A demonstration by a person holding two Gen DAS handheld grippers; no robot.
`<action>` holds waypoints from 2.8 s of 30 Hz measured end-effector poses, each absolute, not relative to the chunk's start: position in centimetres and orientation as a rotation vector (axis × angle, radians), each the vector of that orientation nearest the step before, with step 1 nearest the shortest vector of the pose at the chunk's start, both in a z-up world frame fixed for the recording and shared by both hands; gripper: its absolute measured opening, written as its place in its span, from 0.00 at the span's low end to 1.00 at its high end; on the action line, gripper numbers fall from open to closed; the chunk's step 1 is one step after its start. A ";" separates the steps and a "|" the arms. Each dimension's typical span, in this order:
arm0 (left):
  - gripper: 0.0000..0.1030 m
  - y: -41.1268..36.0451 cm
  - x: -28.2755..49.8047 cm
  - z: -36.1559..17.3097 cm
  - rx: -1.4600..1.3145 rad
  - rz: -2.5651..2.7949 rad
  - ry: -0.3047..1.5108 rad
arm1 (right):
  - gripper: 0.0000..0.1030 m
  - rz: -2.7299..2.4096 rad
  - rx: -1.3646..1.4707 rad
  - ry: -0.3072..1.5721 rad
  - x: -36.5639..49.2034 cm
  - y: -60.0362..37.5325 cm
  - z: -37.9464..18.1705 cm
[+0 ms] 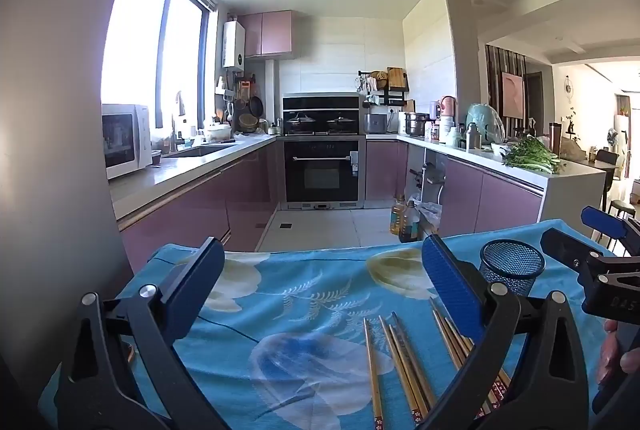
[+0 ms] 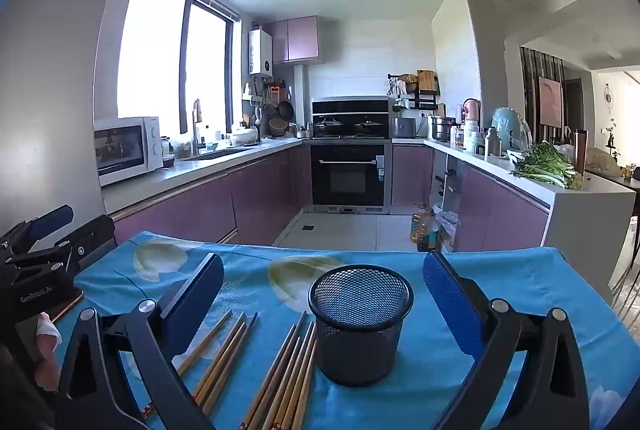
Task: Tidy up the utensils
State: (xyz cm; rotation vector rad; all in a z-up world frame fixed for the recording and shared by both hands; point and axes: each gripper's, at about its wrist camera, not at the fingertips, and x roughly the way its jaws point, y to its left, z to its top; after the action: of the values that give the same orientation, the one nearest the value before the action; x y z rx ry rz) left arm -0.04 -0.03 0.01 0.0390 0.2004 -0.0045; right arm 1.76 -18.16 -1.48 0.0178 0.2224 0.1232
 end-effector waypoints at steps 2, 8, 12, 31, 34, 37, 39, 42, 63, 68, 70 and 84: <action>0.94 -0.1 0.0 0.0 0.042 -0.005 0.200 | 0.94 0.128 0.023 0.224 1.7 -18.2 -1.5; 0.94 -0.6 0.2 0.1 0.040 -0.004 0.196 | 0.94 0.123 0.025 0.226 1.7 -18.6 -1.5; 0.95 -0.1 -0.8 0.0 0.037 -0.005 0.165 | 0.94 0.117 0.022 0.231 2.0 -18.3 -1.4; 0.94 -0.2 -1.3 0.4 0.031 0.000 0.148 | 0.94 0.121 0.023 0.215 1.6 -17.7 -1.7; 0.94 -0.1 -1.2 0.3 0.030 0.000 0.148 | 0.94 0.122 0.024 0.213 1.6 -17.8 -1.7; 0.94 -0.1 -1.3 0.3 0.031 0.001 0.147 | 0.94 0.123 0.026 0.214 1.6 -17.9 -1.7; 0.94 -0.1 -1.3 0.3 0.031 0.001 0.146 | 0.94 0.123 0.024 0.213 1.6 -17.9 -1.8; 0.94 -0.1 -1.3 0.3 0.031 0.000 0.146 | 0.94 0.124 0.025 0.215 1.6 -17.9 -1.7; 0.94 -0.3 -1.3 0.2 0.031 0.001 0.152 | 0.94 0.126 0.027 0.216 1.5 -17.8 -1.9; 0.94 -0.3 -1.4 0.2 0.031 0.002 0.151 | 0.94 0.125 0.026 0.216 1.5 -17.8 -1.9; 0.94 -0.3 -1.3 0.2 0.030 0.000 0.152 | 0.94 0.125 0.026 0.216 1.5 -17.8 -1.9; 0.94 -0.3 -0.8 0.1 0.030 -0.003 0.168 | 0.94 0.125 0.031 0.226 1.8 -17.9 -2.0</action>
State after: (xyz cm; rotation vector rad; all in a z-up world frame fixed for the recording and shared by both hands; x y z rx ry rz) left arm -0.85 -0.29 0.05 0.0300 0.1685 -0.0028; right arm 1.81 -17.88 -2.03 0.0310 0.2263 0.1253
